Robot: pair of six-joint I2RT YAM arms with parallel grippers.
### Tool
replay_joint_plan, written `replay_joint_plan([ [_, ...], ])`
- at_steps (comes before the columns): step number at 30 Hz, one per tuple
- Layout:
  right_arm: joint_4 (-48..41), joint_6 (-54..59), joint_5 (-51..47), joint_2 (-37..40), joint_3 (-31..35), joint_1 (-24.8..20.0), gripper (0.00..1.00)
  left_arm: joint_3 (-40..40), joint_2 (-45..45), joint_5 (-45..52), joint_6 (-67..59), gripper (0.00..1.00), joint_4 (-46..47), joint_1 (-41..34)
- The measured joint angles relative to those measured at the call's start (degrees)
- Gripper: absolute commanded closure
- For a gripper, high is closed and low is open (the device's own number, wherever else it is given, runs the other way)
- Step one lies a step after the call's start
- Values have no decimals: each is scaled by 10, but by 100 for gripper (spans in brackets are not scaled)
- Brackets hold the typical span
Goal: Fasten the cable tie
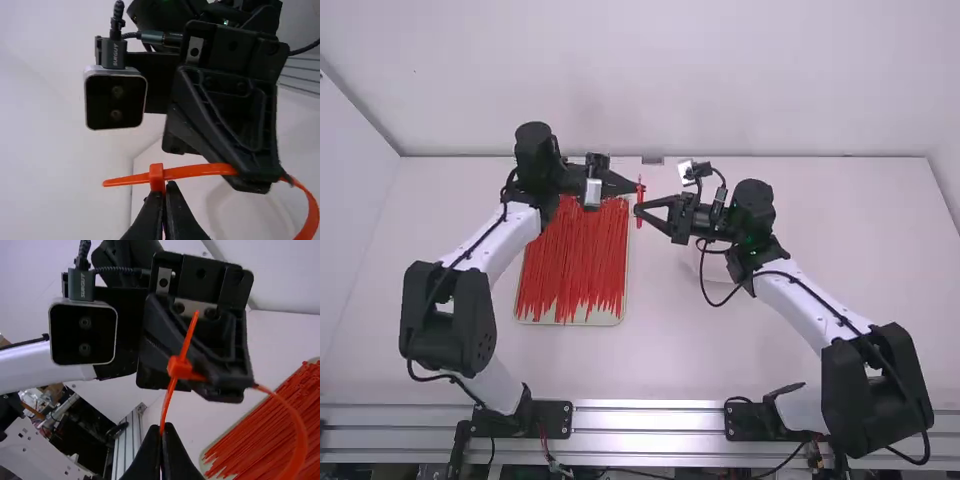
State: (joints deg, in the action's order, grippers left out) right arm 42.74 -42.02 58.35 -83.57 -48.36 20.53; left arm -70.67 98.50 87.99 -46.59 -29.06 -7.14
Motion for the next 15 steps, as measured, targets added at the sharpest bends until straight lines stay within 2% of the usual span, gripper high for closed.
replay_joint_plan([
  [15,0,0,7,0,4,-8,100,17,0,-6,-10,98,-2,-10],
])
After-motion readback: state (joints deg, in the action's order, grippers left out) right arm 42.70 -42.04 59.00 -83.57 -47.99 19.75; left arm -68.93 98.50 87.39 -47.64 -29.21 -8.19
